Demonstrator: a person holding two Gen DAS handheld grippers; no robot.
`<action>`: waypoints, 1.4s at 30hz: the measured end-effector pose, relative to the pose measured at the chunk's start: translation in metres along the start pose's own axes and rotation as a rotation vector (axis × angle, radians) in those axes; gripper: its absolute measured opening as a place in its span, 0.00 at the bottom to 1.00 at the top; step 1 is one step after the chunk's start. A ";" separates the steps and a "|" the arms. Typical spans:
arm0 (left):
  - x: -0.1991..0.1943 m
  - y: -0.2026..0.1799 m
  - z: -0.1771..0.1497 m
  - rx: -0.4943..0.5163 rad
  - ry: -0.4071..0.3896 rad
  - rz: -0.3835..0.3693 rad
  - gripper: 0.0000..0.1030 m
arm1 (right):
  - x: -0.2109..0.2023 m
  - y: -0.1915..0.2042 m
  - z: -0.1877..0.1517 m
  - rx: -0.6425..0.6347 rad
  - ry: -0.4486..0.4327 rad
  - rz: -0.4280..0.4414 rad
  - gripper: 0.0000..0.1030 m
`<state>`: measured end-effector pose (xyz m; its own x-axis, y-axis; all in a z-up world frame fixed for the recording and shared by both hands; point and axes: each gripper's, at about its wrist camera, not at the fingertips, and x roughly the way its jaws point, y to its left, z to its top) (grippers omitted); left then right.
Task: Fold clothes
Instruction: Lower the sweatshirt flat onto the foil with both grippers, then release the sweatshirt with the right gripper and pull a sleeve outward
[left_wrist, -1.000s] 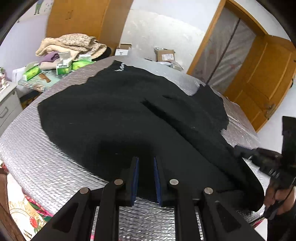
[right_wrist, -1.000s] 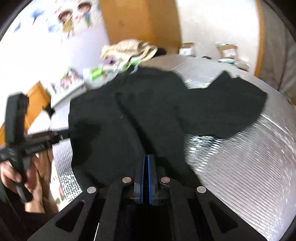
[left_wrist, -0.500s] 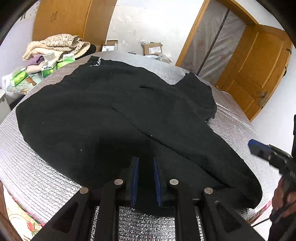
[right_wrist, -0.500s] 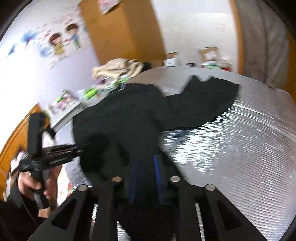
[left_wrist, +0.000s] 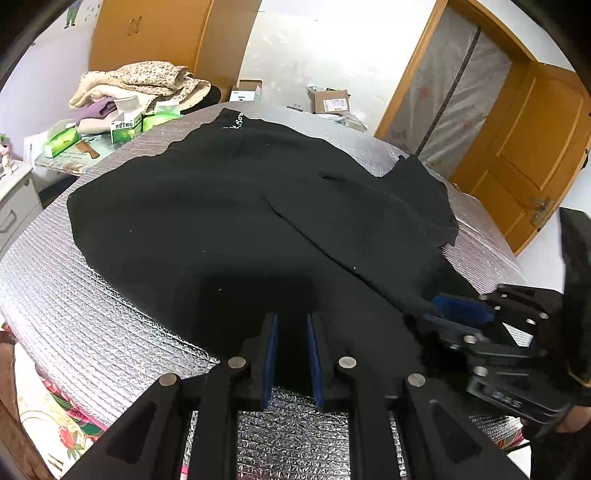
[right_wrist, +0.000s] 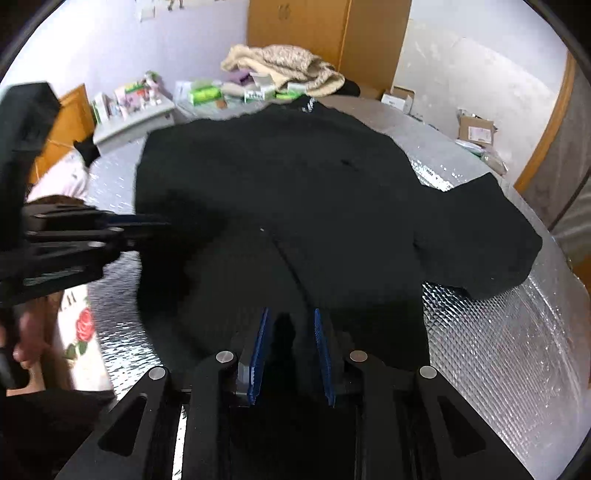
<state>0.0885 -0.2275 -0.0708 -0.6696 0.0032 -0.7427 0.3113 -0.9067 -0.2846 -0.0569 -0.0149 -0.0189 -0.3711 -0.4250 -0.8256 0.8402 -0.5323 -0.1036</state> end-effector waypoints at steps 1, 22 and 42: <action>0.001 -0.001 0.000 0.002 0.002 -0.001 0.16 | 0.006 -0.002 0.000 0.000 0.018 -0.009 0.25; 0.016 -0.031 0.005 0.089 0.031 -0.080 0.16 | -0.137 -0.163 -0.148 0.714 -0.306 -0.156 0.02; 0.033 -0.070 0.005 0.171 0.066 -0.119 0.16 | -0.159 -0.163 -0.253 0.879 -0.171 -0.354 0.38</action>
